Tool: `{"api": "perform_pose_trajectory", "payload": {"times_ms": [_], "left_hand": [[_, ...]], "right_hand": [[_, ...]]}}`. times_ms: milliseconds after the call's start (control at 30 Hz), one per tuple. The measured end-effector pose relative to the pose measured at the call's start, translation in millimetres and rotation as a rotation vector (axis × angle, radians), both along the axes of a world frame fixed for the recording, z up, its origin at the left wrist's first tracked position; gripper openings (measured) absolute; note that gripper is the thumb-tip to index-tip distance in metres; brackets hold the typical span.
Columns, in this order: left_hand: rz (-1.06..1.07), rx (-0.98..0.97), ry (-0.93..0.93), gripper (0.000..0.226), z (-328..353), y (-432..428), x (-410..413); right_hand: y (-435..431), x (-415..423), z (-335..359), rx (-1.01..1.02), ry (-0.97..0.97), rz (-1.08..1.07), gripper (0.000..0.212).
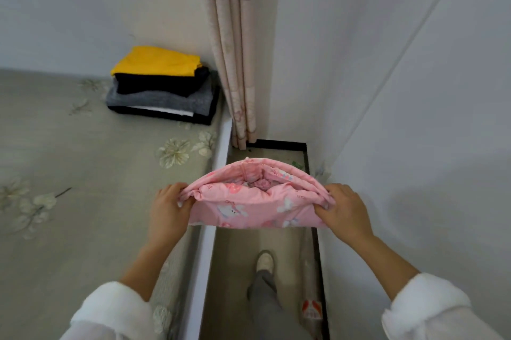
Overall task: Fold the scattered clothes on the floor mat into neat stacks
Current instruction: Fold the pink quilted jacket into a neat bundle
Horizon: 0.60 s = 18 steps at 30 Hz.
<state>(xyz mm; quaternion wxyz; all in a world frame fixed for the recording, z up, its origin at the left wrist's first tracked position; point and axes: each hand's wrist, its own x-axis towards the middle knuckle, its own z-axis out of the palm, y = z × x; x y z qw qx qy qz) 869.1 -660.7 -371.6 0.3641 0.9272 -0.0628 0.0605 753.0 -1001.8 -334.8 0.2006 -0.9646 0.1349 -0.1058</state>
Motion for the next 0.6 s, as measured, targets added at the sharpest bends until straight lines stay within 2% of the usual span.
{"api": "perform_pose_trajectory", "payload": {"times_ms": [133, 300, 433, 600], "left_hand": [[0.062, -0.056, 0.020, 0.014, 8, -28, 75], [0.227, -0.078, -0.060, 0.016, 30, -40, 159], [0.400, -0.122, -0.079, 0.017, 51, -29, 226], [0.554, -0.128, -0.133, 0.020, 80, -4, 310]], "right_hand": [[-38, 101, 10, 0.015, 0.013, 0.071, 0.017], [-59, 222, 31, 0.060, 0.022, 0.204, 0.016], [-47, 313, 47, 0.116, -0.012, 0.318, 0.018], [-13, 407, 54, 0.321, 0.012, 0.416, 0.019]]}}
